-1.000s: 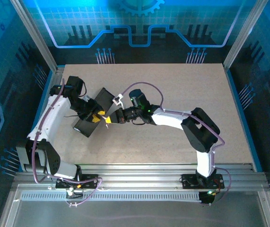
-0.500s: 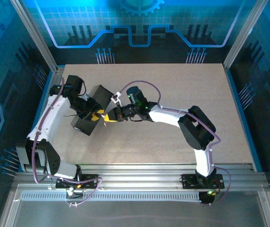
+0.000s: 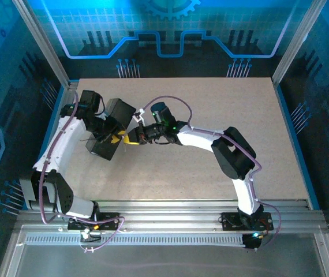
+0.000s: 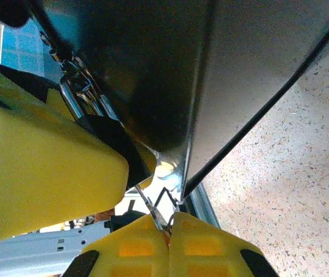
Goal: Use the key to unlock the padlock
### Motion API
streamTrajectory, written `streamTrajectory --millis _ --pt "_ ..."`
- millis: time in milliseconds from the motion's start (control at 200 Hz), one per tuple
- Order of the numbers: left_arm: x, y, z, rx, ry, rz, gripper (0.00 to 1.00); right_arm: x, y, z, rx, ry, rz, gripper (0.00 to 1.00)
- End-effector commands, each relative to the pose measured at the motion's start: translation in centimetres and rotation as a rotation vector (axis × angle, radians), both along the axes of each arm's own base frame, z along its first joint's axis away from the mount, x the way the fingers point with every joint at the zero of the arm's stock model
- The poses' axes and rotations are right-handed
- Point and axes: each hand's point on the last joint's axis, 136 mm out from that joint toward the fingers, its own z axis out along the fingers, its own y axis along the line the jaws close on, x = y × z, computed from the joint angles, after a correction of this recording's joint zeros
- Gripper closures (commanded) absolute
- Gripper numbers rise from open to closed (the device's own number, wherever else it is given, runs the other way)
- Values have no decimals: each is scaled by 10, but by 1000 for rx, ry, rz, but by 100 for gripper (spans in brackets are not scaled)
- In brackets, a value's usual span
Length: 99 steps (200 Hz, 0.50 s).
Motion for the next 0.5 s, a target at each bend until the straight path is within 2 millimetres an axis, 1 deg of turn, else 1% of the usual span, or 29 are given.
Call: streamTrajectory --millis 0,75,145,225,290,345,405,440,490 --pt "-46 -58 16 -239 87 -187 100 33 20 89 192 -219 -100 100" --pt "-45 -58 18 -237 77 -192 100 39 13 88 162 -233 -124 100" --pt "-45 -57 19 -232 71 -194 100 53 2 87 157 -231 -172 100" --pt "-45 -59 14 -242 80 -185 100 66 -6 99 224 -208 -215 99" --pt "-45 -61 8 -247 90 -174 100 71 -5 109 267 -178 -224 99" --pt "-44 -62 6 -251 91 -162 100 69 -2 118 297 -178 -218 96" --pt "-40 -60 7 -248 79 -132 100 62 1 120 299 -182 -194 91" --pt "-39 -57 7 -240 80 -113 100 56 1 117 287 -189 -176 88" --pt "-34 -51 8 -219 74 -83 100 52 -2 103 242 -189 -173 85"
